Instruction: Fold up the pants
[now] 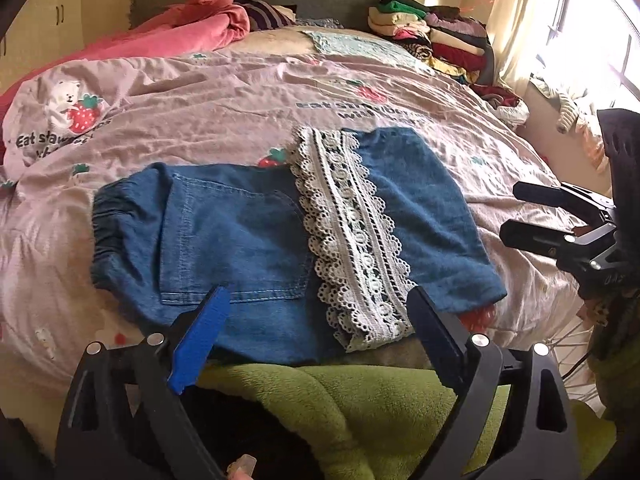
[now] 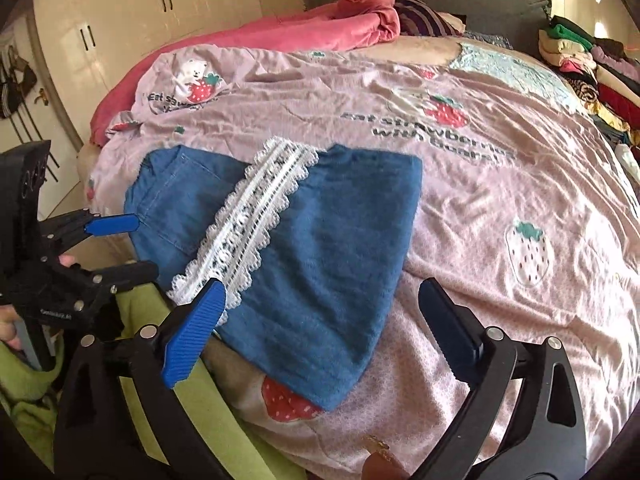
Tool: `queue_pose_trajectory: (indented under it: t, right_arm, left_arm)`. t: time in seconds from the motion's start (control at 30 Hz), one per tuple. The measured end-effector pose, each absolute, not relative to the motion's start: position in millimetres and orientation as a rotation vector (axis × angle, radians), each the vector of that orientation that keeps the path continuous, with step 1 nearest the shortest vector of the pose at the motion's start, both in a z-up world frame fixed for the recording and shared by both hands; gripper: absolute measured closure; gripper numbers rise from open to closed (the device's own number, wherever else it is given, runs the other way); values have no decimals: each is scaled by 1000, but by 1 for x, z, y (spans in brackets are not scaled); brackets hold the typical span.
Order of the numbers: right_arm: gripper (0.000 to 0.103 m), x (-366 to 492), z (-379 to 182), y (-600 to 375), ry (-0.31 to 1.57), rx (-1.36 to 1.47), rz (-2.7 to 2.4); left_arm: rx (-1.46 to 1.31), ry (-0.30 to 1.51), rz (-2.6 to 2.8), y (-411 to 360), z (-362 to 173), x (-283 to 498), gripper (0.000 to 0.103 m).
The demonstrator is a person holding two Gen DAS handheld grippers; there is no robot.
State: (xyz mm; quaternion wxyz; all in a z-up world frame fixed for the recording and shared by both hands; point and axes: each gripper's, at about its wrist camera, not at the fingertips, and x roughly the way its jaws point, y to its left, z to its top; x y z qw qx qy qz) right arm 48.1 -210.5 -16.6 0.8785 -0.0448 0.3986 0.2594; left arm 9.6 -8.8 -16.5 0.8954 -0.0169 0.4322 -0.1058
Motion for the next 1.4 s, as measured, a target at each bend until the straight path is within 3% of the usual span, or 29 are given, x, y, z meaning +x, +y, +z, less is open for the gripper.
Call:
queue_pose_trajectory:
  t: [0.6,1.1,1.27,1.33,1.4]
  right_arm:
    - [9,64,10,-126,782,-197,691]
    - [9,96,3,-37,801,-280,877]
    - [9,109,1,-6,817,-325,937]
    - [9,114,-2,7,827,-347,962]
    - [9,117,-4,17,840,-366,983]
  left_arm:
    - [-159,848,-83,63,-9,-4,9]
    - [-350,906,7,130,-45,-1,11]
    - [-436,921,-48,129,-57,5,14]
    - [-483,906,-87,129,-60,6,32]
    - [-514,899,-108,128,-63,7,33]
